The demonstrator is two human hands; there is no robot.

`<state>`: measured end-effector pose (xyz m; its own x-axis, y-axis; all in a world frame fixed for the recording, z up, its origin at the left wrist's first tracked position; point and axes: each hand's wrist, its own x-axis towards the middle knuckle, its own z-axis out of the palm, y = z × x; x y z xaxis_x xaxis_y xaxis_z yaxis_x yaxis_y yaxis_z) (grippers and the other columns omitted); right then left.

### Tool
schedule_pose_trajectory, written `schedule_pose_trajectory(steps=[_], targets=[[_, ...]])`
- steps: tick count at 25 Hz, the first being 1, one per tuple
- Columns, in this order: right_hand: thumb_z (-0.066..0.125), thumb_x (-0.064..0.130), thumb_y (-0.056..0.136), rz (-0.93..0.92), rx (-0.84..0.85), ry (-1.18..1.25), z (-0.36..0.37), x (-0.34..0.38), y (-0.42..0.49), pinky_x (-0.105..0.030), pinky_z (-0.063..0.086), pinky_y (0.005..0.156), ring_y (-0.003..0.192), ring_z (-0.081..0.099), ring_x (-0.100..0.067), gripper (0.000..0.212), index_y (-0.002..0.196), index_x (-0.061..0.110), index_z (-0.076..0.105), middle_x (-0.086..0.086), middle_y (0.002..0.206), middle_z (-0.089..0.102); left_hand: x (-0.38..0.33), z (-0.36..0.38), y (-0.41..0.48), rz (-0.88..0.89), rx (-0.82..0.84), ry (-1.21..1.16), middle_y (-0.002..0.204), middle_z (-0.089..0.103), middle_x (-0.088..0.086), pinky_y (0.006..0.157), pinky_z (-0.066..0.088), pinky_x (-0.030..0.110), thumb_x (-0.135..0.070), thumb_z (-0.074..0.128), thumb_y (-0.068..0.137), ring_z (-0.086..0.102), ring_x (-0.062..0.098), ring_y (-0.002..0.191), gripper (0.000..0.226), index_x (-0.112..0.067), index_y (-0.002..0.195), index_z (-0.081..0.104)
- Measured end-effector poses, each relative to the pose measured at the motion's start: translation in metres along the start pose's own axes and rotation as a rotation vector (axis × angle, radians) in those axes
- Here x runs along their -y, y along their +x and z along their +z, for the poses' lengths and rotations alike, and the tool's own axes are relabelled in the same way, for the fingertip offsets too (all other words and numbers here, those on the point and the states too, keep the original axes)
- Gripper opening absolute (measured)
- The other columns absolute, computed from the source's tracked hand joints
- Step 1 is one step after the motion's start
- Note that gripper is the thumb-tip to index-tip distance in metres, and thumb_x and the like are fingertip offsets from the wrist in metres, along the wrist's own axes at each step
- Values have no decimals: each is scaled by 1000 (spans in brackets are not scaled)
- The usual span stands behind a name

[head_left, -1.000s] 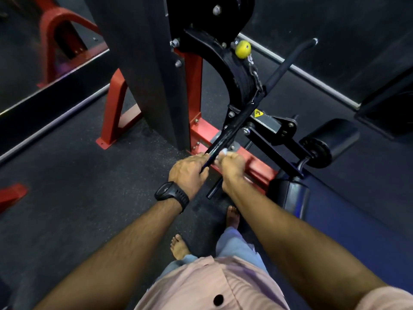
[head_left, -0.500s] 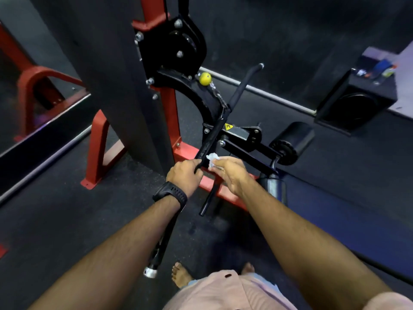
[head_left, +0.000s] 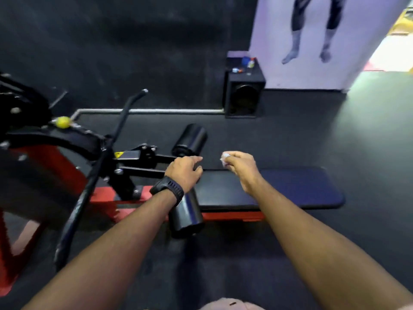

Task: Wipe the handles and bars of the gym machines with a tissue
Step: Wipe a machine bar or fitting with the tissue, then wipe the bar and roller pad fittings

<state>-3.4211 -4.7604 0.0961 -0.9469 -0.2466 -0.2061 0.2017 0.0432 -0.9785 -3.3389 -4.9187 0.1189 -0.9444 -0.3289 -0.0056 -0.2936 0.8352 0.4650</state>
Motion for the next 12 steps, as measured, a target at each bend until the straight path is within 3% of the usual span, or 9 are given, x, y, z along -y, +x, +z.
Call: schedule_pose_trajectory(steps=[2,5,9,12], targets=[[62,-6,85,-40,-73,-90,-85,-2,0,-22,48,74,77,54,-10,9,86,-1,70,-1,80,62,-53,31,13,56,41,-15,118,71,1,94,51,35,-32,58,91,65,24,110,38,-33,128,64],[71,-3,82,-82,-274,-151,-213,-3,-8,-28,53,84,87,66,-14,23,87,20,70,-9,96,74,-157,93,22,184,125,-41,118,71,-2,93,53,38,-32,57,91,66,22,108,37,-33,127,64],[74,7,81,-97,-506,-250,-351,4,-10,-27,53,71,72,64,-8,22,73,27,72,0,79,74,-298,158,30,410,275,33,123,68,-1,92,53,40,-34,53,94,63,25,111,39,-33,132,60],[74,16,84,-68,-650,-257,-442,6,-5,-31,55,65,63,63,-6,16,73,28,73,3,72,74,-382,205,53,522,335,81,125,67,-1,90,54,41,-33,50,95,62,26,111,40,-33,134,59]])
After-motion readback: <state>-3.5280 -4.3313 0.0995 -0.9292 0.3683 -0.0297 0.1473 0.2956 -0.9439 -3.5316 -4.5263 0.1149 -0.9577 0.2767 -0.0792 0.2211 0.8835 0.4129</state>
